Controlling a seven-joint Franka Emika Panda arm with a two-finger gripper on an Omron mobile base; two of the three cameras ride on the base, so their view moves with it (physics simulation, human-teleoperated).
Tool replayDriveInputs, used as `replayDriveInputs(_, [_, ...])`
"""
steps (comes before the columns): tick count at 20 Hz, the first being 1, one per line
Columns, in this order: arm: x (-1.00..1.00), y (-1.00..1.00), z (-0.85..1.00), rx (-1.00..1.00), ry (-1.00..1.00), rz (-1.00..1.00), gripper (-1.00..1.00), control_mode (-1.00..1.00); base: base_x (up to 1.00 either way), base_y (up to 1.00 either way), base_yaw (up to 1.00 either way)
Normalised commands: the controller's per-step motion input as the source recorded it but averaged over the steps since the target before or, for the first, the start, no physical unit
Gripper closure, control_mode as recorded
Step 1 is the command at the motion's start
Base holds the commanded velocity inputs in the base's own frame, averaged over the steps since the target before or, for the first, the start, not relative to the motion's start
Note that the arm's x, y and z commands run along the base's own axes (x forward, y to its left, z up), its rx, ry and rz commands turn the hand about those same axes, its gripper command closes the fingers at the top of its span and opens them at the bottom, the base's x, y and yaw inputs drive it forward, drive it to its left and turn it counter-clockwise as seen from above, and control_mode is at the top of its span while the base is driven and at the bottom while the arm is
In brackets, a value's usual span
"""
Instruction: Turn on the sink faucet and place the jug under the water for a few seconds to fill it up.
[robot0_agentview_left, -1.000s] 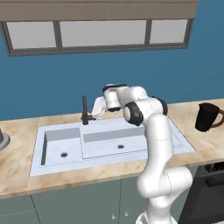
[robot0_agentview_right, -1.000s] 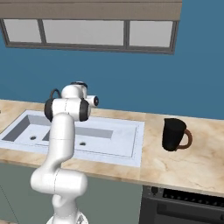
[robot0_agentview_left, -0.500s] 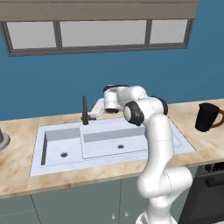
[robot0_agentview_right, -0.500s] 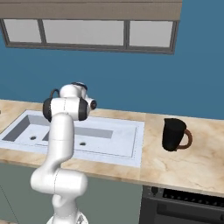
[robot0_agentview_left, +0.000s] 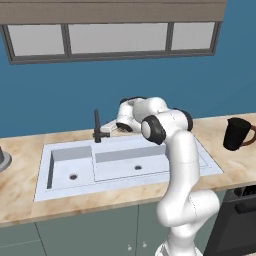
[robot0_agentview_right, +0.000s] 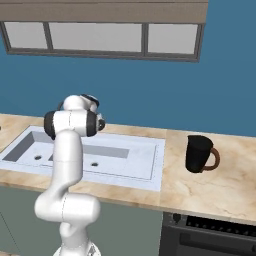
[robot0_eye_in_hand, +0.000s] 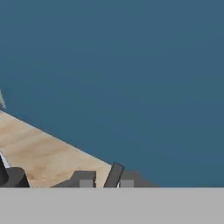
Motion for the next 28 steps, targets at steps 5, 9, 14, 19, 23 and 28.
replayDriveInputs(5, [0.0,-0.98,-0.32,0.12,0.17,-0.17,1.0,-1.0,0.0,0.0,0.0])
replayDriveInputs(9, [0.01,-1.0,-0.33,0.16,0.24,-0.18,1.0,-1.0,0.0,0.0,0.0])
replayDriveInputs(14, [0.01,-0.99,-0.41,0.15,0.25,-0.15,1.0,-1.0,0.0,0.0,0.0])
replayDriveInputs(19, [-0.06,-0.82,-0.46,0.19,0.13,-0.08,1.0,-1.0,0.0,0.0,0.0])
replayDriveInputs(23, [-0.04,-0.2,-0.56,0.03,0.12,-0.01,-1.0,-1.0,0.0,0.0,0.0])
replayDriveInputs(28, [-0.31,-0.21,-0.07,-0.01,0.0,-0.07,-1.0,-1.0,0.0,0.0,0.0])
